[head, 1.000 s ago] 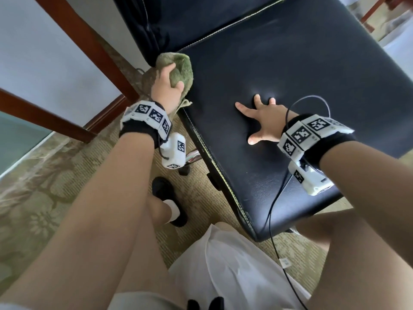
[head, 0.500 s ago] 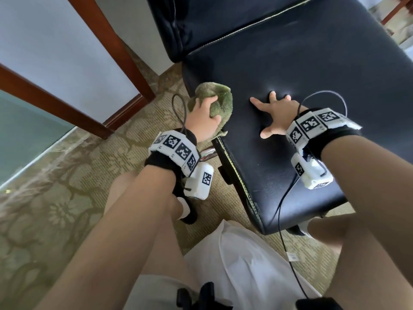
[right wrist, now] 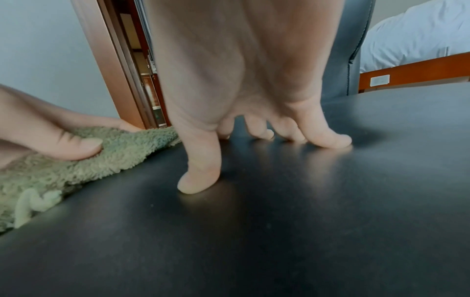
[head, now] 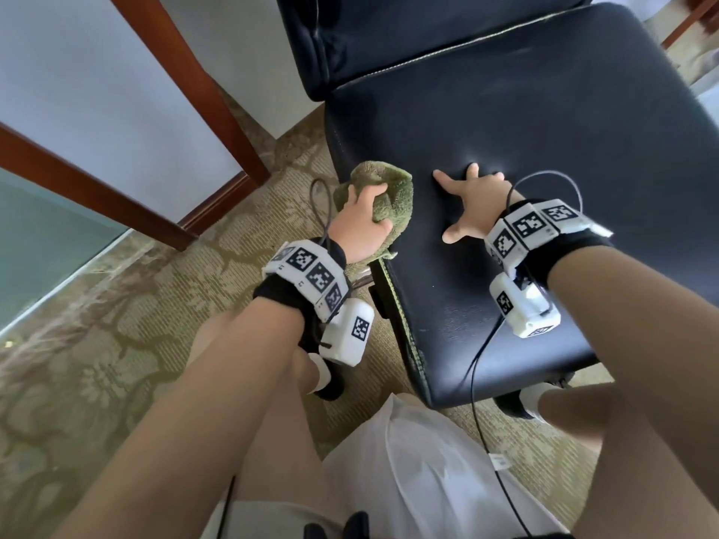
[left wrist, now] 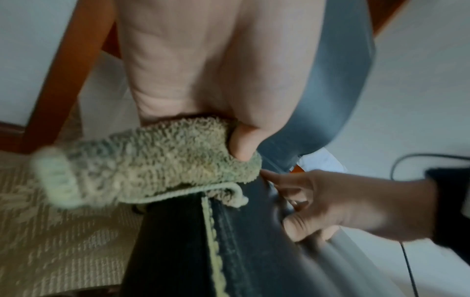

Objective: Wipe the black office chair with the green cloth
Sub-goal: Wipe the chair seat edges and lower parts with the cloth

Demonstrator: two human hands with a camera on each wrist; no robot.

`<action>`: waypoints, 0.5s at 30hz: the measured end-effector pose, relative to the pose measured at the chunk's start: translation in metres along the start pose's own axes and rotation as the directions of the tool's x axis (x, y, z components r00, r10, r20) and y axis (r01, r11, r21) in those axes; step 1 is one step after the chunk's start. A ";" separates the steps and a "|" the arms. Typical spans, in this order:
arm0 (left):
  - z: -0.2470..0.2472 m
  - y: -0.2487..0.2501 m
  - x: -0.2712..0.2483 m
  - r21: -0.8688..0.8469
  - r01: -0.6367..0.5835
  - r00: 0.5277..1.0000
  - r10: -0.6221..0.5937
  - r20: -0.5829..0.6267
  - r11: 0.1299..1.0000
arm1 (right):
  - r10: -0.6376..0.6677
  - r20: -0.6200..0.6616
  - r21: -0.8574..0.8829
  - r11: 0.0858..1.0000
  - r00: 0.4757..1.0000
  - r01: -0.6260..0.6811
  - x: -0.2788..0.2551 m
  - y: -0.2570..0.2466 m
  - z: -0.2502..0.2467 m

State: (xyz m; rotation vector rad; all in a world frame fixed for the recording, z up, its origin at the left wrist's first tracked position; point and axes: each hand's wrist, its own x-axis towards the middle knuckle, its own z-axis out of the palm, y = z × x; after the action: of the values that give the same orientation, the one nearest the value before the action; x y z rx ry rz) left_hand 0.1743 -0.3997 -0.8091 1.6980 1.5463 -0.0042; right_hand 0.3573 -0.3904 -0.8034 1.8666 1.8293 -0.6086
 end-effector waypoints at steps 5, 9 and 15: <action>-0.012 -0.010 0.021 -0.186 -0.026 0.999 0.017 -0.049 0.982 | 0.038 -0.006 0.063 0.997 0.999 -0.037 0.009 -0.009 -0.004; -0.019 -0.010 0.028 -0.253 -0.057 0.995 0.034 -0.095 0.966 | 0.065 -0.023 0.092 0.994 0.998 -0.063 0.019 -0.014 -0.006; -0.027 -0.014 0.016 -0.190 -0.093 0.994 0.080 -0.078 0.977 | 0.075 -0.019 0.111 0.991 0.997 -0.072 0.029 -0.013 -0.013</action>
State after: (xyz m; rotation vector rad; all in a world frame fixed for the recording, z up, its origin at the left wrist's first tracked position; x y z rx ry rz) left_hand 0.1530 -0.3723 -0.8072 1.6238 1.4713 0.2457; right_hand 0.3449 -0.3592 -0.8112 2.0109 1.7651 -0.6771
